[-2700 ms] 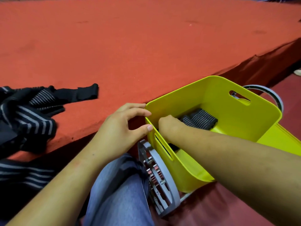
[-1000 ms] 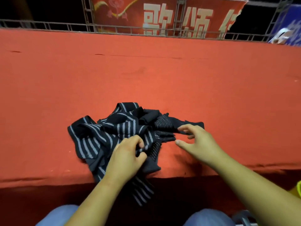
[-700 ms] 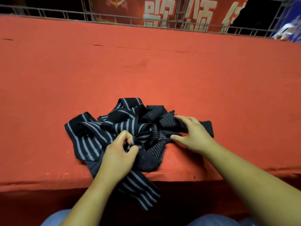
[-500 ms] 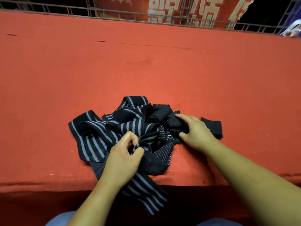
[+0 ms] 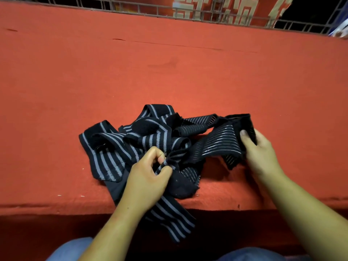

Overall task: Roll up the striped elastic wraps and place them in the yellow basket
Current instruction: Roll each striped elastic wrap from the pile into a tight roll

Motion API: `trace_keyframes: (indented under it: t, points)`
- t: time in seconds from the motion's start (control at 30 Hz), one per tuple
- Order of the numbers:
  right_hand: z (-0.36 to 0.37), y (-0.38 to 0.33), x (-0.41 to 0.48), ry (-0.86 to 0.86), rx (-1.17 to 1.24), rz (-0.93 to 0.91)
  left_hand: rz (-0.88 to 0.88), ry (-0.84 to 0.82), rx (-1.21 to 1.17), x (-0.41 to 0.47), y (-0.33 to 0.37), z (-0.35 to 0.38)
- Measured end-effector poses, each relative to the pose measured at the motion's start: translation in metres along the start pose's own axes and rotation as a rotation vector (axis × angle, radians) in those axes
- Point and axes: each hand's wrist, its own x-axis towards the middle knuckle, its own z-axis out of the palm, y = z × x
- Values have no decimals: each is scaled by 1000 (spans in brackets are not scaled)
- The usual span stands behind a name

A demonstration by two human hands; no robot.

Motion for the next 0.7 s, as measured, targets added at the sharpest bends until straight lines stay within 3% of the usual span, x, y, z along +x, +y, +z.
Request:
trace_keyframes:
  t: [0.13,0.23,0.33,0.43,0.57,0.7]
  points:
    - [-3,-16,-26,-11,418,204,0,-7,19,-2,1,2]
    - [-1,-27,-47,-57,521,261,4,-15,42,-3,2,2]
    - [4,-29,-64,-82,280,118,16,-79,50,-9,4,2]
    - [11,-33,-76,-172,46,-50,215,-80,115,-24,12,8]
    - [19,-32,-86,-261,28,-100,355,-100,281,-34,22,24]
    - [12,-23,-87,-221,94,-25,280,11,242,-27,19,14]
